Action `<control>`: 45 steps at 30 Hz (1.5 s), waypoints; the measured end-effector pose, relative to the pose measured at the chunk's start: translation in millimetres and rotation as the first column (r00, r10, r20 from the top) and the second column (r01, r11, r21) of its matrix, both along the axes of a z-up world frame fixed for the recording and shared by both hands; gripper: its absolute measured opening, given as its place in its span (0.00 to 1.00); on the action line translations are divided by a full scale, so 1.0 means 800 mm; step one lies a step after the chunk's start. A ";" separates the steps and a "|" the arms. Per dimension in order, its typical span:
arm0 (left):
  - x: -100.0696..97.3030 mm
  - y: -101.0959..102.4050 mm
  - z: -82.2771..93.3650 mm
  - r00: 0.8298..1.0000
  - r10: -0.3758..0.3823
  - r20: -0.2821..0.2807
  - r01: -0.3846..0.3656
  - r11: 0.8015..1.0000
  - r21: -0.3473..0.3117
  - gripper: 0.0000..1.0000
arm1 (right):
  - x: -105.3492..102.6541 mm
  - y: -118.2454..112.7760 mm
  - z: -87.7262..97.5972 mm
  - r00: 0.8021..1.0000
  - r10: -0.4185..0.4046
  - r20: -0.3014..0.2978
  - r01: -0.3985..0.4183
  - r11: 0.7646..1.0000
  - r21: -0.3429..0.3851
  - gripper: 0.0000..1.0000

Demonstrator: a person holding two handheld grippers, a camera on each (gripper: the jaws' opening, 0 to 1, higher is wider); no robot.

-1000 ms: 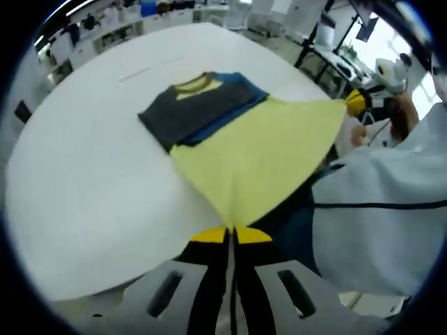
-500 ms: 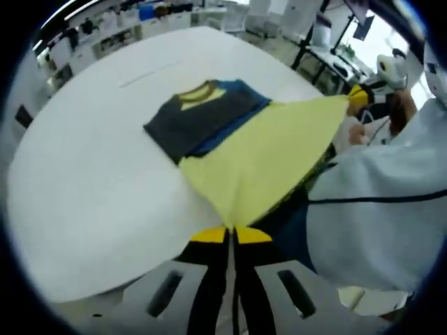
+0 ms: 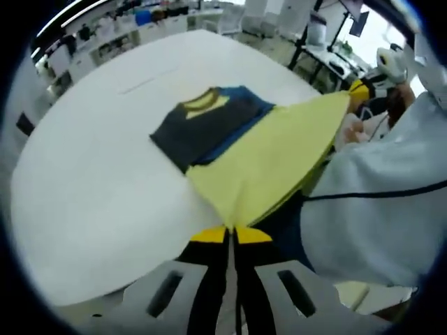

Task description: Fold the garment on the visible template until the final outline fits inside the template.

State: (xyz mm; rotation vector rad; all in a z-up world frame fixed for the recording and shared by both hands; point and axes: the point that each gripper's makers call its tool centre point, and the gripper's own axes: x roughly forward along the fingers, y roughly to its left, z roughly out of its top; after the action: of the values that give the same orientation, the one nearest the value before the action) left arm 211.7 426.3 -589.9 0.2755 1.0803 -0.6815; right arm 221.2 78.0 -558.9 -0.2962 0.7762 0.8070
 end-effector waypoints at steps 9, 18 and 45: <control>0.001 0.001 0.015 0.999 0.009 0.037 -0.009 1.000 -0.006 0.00 | -0.005 0.004 0.018 0.999 0.025 0.029 -0.025 1.000 -0.011 0.02; 0.003 0.006 0.027 0.998 0.010 0.065 -0.010 1.000 0.003 0.00 | -0.008 0.010 0.034 0.997 0.051 0.050 -0.051 0.999 -0.017 0.02; 0.035 0.012 0.019 0.996 0.023 0.089 -0.021 0.999 -0.026 0.00 | 0.022 0.013 0.023 0.998 0.056 0.022 -0.056 0.998 -0.003 0.02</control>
State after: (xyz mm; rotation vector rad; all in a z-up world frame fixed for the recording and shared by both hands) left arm 239.5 435.5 -574.6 0.2699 0.9873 -0.6564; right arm 238.8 88.1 -540.7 -0.3301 0.7509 0.8539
